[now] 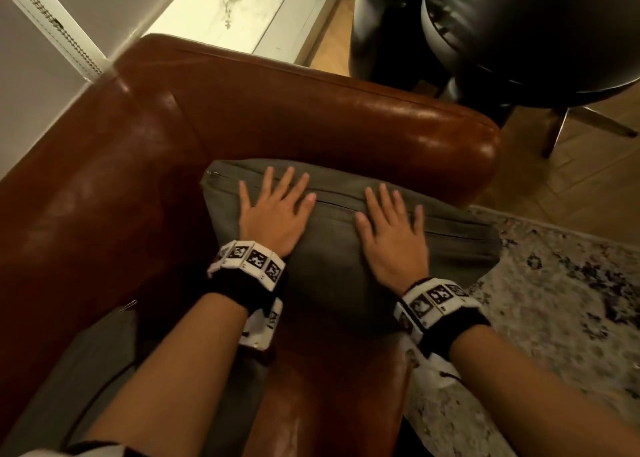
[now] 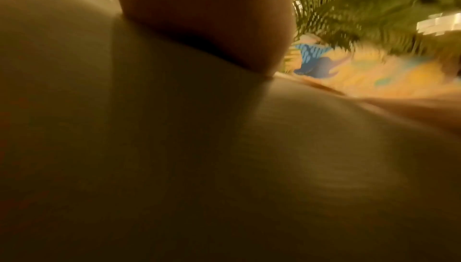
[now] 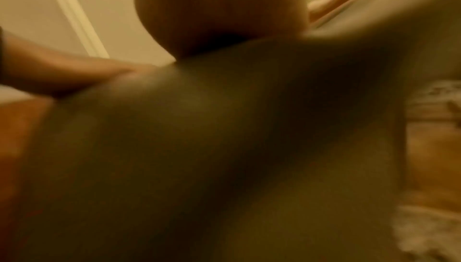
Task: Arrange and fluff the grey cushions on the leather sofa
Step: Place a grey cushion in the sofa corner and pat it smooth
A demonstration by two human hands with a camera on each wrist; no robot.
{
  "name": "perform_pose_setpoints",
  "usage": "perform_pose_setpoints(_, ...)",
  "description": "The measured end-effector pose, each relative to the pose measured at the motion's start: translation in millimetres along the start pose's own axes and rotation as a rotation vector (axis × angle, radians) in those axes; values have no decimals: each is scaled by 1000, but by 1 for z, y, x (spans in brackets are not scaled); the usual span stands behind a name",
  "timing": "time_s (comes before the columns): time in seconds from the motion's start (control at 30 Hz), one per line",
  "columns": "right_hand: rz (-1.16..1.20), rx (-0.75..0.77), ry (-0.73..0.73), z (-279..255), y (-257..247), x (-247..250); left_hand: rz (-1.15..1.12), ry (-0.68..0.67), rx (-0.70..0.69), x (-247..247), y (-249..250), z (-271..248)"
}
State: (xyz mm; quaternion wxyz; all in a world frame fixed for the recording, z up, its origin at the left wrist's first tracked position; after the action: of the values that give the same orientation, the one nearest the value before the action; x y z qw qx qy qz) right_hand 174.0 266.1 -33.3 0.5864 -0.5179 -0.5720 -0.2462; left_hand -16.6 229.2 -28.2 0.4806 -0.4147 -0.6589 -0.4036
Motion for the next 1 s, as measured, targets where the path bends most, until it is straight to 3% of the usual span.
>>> perform_pose_setpoints(0.1,-77,-45,28,-14,56,5,21,-86,66,2,-31,2)
perform_pose_setpoints(0.2,-71,-287,-105,-33,103,4,-18,-150,256,4,-53,2)
perform_pose_setpoints(0.27,-58,-362,-102,-43,111,11,-6,-115,395,14,-61,-2)
perform_pose_setpoints(0.3,-59,-330,-53,-46,102,18,50,-36,381,21,-56,-6)
perform_pose_setpoints(0.33,-40,-264,0,-47,86,24,110,75,286,28,-41,-10)
perform_pose_setpoints(0.4,29,-87,44,-44,37,28,124,225,-61,31,12,-23)
perform_pose_setpoints(0.47,48,65,15,-40,-7,15,131,136,-327,10,54,-36)
perform_pose_setpoints(0.5,49,93,-13,-37,-17,6,121,58,-327,1,58,-37)
perform_pose_setpoints(0.63,11,-42,-5,-31,33,-6,14,27,1,-6,-12,-22)
perform_pose_setpoints(0.73,126,-315,109,-51,89,6,-109,-5,224,-4,-61,-20)
perform_pose_setpoints(0.8,429,-610,181,-70,121,3,-333,95,335,-1,-67,-21)
perform_pose_setpoints(0.87,753,-844,203,-79,139,-14,-592,308,531,4,-70,-25)
perform_pose_setpoints(0.93,965,-867,252,-79,133,-15,-755,393,810,7,-76,-34)
perform_pose_setpoints(1.0,1010,-782,393,-72,124,1,-758,356,827,18,-79,-33)
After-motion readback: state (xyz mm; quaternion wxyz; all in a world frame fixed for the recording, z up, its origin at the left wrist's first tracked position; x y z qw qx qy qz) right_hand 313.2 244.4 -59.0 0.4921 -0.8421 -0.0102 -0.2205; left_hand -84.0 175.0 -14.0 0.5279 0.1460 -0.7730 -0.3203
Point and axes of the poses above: each hand's wrist, its own z-axis towards the middle knuckle, its own x-axis out of the back of the hand, y = z × x, the point moved 5 cm from there along z, towards the middle knuckle, and after that the axes turned 1 degree about z, right-handed, at the moved point
